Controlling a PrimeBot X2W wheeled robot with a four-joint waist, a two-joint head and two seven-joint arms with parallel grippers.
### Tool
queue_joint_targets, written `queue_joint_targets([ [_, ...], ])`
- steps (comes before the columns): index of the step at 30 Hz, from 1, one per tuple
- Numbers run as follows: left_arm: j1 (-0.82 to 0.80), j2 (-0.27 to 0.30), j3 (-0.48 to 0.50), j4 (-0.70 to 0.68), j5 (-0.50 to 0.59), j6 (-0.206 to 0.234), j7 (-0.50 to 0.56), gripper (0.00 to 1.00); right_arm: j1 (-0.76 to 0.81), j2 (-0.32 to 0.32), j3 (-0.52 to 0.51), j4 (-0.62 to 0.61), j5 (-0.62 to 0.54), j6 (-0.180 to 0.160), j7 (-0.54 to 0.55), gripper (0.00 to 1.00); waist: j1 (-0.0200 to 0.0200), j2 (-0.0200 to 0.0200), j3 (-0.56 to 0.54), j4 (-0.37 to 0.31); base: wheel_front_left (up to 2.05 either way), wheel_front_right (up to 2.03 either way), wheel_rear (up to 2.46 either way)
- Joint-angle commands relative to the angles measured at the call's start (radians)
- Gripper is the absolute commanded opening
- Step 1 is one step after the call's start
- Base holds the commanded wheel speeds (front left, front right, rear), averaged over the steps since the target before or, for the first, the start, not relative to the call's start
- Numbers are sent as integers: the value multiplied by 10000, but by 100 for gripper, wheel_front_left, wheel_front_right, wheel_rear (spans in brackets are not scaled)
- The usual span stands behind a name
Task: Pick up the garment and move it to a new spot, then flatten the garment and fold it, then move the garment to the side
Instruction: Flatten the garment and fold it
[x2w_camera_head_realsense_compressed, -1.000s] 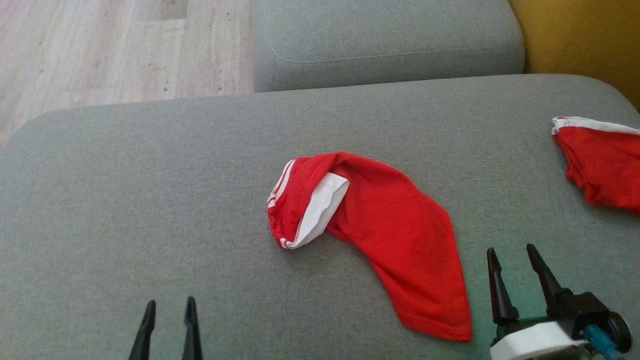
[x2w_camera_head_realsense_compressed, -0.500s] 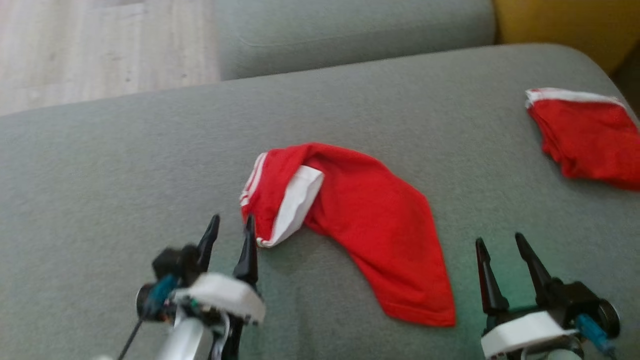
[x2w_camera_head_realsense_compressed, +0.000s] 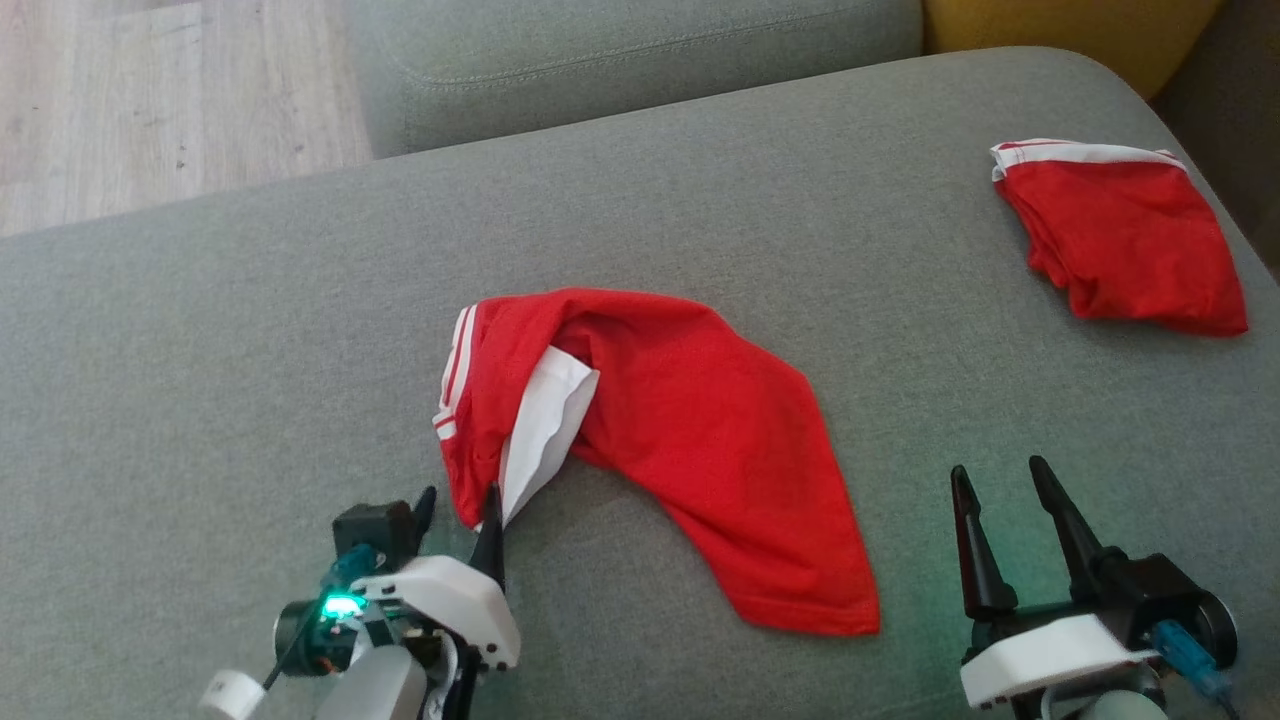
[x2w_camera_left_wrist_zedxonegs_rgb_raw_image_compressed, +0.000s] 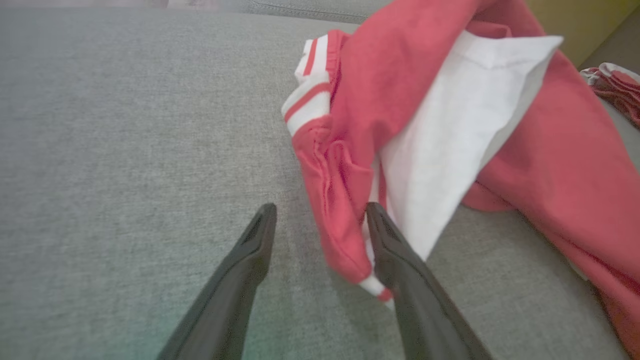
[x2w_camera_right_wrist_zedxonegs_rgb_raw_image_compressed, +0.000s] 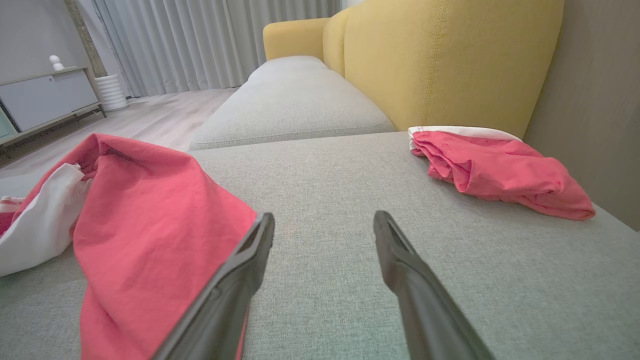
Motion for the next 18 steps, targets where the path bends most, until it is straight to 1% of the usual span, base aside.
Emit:
queue_joint_targets([
  [1, -549, 26, 166, -182, -73, -44, -60, 49, -373, -56, 187, -294, 8, 67, -111, 100, -1, 0, -7, 17, 0, 0, 0],
  [2, -576, 25, 69, -118, -186, -124, -60, 22, -372, -56, 186, -288, 2, 67, -111, 100, -1, 0, -16, 30, 0, 0, 0],
  [3, -599, 25, -8, -75, -328, -173, -82, 0, -377, -56, 189, -282, -4, 67, -111, 100, -1, 0, -24, 47, 0, 0, 0],
  [5, -633, 25, -214, 14, -541, -293, -72, 0, -384, -56, 205, -273, -7, 67, -111, 100, -1, 0, -53, 82, 0, 0, 0],
  [8, -682, 25, -247, -31, -1096, -420, -119, 0, -372, -56, 208, -261, -9, 67, -111, 100, -1, 0, -112, 142, 0, 0, 0],
  [12, -980, 127, 351, -566, -1789, -497, -231, 0, -294, -56, 137, -254, -13, 67, -111, 100, -1, 0, -226, 252, 0, 0, 0],
  [15, -1401, 620, 851, -1293, -2174, -631, 42, 0, -229, -56, 123, -255, -10, 67, -111, 100, -1, 0, -328, 345, 0, 0, 0],
  [18, -1943, 1314, 1335, -2144, -2619, -828, 758, 0, -207, -56, 181, -248, -3, 67, -111, 100, -1, 0, -426, 394, 0, 0, 0],
])
